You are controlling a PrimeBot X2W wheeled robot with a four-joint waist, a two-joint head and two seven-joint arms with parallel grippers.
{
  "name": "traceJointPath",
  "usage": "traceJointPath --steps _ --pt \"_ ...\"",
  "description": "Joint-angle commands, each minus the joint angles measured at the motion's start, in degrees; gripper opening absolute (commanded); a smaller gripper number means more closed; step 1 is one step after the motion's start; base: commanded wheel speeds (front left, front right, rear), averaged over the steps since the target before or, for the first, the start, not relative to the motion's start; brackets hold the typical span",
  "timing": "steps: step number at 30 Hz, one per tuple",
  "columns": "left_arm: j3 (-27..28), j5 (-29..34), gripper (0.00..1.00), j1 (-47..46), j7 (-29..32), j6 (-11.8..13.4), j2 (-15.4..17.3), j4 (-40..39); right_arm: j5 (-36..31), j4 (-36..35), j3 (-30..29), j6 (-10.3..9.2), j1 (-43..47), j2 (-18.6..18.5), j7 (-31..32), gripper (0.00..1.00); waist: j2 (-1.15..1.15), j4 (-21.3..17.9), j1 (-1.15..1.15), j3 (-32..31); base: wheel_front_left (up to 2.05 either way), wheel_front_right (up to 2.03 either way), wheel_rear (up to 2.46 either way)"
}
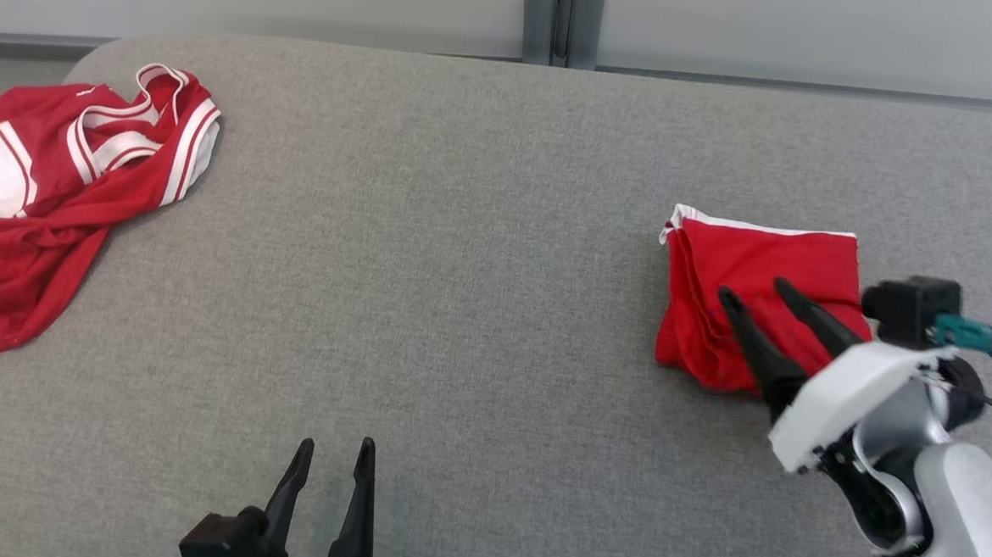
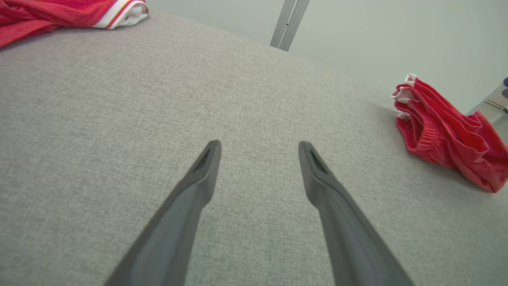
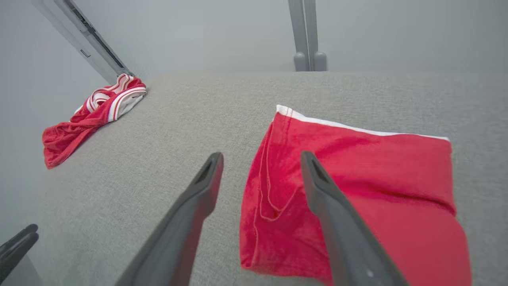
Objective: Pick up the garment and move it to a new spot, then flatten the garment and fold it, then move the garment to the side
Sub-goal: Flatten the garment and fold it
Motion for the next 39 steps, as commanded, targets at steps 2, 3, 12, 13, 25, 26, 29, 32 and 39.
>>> traceJointPath --steps 2,3,12,13,25,26,29,32,39 --pt "1.17 1.24 1.00 1.64 -0.02 -0.28 0.14 -0.25 -4.30 -1.63 -2.00 0.00 4.03 -2.49 -5.84 1.00 0.00 -2.55 0.00 -3.52 0.00 0.00 0.00" --pt "1.70 1.55 1.00 2.10 -0.02 -0.44 0.13 -0.37 -6.47 -1.78 -3.29 0.01 6.05 -3.20 -9.18 1.00 0.00 -3.07 0.00 -4.22 0.00 0.00 0.00" --pt "6.14 3.35 1.00 5.22 -0.02 -1.67 0.14 -0.62 -22.00 8.39 -16.72 -0.02 18.61 -3.20 -31.49 1.00 0.00 -5.00 0.00 -9.39 0.00 0.00 0.00" --pt "6.84 3.71 1.00 5.47 -0.02 -1.77 0.14 -1.07 -22.76 9.55 -17.83 -0.02 19.69 -2.65 -31.92 1.00 0.00 -5.10 0.00 -9.75 0.00 0.00 0.00" --pt "10.39 8.14 1.00 6.72 -0.02 -3.67 0.13 -3.56 -24.51 2.32 -19.31 -0.02 26.02 2.20 -32.13 1.00 0.00 -3.90 0.00 -10.60 0.00 0.00 0.00" --pt "10.45 8.46 1.00 6.37 -0.02 -3.84 0.13 -3.58 -24.39 2.15 -19.29 -0.02 26.05 2.56 -32.13 1.00 0.00 -3.79 0.00 -10.61 0.00 0.00 0.00" --pt "10.71 8.42 1.00 5.52 -0.02 -4.13 0.13 -3.46 -24.22 2.31 -18.71 -0.02 25.93 2.82 -32.14 1.00 0.00 -3.67 0.00 -10.53 0.00 0.00 0.00" --pt "10.76 8.19 1.00 5.12 -0.02 -4.37 0.13 -3.72 -23.52 2.70 -18.65 -0.02 24.90 3.20 -32.14 1.00 0.00 -3.63 0.00 -10.21 0.00 0.00 0.00" --pt "9.24 7.64 1.00 2.07 -0.02 -4.55 0.12 -4.45 -21.70 10.41 -13.43 -0.02 12.98 -1.40 -32.13 0.00 0.00 -3.27 0.00 -4.66 0.00 0.00 0.00"
